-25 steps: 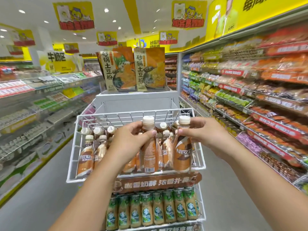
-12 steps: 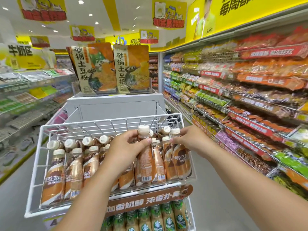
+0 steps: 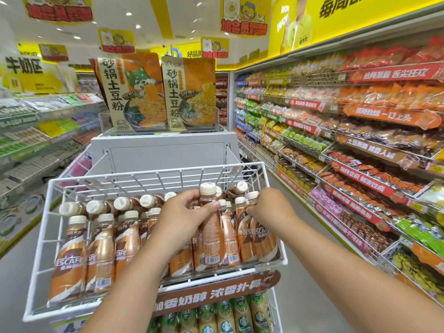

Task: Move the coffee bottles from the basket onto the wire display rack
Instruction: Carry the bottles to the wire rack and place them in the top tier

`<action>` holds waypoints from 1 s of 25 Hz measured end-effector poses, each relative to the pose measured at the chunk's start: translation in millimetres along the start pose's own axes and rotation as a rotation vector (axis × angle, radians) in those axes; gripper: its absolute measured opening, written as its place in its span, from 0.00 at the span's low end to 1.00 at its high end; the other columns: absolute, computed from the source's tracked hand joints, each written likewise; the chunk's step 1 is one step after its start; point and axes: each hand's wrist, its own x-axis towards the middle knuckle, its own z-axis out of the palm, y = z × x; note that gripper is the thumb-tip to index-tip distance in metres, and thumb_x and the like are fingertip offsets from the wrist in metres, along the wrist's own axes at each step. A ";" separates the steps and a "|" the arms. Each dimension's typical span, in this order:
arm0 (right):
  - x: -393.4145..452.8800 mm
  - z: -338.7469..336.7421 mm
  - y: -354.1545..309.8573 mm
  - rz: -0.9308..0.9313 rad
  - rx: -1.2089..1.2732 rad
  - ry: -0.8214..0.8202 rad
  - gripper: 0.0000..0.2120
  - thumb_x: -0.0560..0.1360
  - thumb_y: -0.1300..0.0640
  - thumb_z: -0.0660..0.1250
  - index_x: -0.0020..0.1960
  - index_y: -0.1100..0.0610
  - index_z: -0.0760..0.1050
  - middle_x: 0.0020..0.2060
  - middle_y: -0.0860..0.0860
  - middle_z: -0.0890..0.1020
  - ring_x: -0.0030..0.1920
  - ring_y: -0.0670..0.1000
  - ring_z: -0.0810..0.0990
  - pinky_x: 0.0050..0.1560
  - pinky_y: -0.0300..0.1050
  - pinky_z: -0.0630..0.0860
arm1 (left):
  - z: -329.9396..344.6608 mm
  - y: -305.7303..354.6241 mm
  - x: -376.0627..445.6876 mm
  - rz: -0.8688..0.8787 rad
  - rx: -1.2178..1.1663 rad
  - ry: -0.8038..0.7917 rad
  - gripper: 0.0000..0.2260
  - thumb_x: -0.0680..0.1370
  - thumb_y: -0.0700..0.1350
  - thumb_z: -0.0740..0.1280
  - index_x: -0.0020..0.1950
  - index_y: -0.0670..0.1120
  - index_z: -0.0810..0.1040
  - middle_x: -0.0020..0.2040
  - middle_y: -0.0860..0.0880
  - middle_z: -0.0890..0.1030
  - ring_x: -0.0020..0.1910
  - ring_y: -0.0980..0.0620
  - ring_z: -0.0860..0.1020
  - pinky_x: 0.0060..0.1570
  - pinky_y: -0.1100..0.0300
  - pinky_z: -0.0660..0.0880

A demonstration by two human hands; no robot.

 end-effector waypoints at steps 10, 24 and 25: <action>-11.2 -2.9 14.4 -0.052 -0.114 0.127 0.16 0.78 0.56 0.72 0.35 0.56 0.70 0.31 0.51 0.75 0.28 0.51 0.70 0.24 0.41 0.63 | 16.3 -1.2 11.5 -0.053 -0.013 0.006 0.06 0.75 0.51 0.77 0.51 0.56 0.85 0.46 0.61 0.87 0.44 0.59 0.85 0.50 0.53 0.82; -31.5 -23.5 71.2 -0.569 -0.190 0.028 0.38 0.80 0.31 0.57 0.83 0.39 0.45 0.82 0.38 0.39 0.80 0.41 0.33 0.80 0.48 0.49 | 57.9 -5.9 30.7 -0.163 0.118 0.114 0.13 0.71 0.57 0.78 0.45 0.53 0.78 0.48 0.53 0.83 0.46 0.48 0.84 0.50 0.45 0.83; -31.3 -22.2 74.1 -0.574 -0.198 0.025 0.39 0.79 0.30 0.57 0.83 0.39 0.43 0.82 0.38 0.38 0.80 0.41 0.32 0.80 0.48 0.47 | 60.6 -9.1 32.5 -0.170 0.146 0.106 0.17 0.69 0.60 0.78 0.49 0.52 0.80 0.49 0.52 0.84 0.46 0.48 0.84 0.50 0.46 0.83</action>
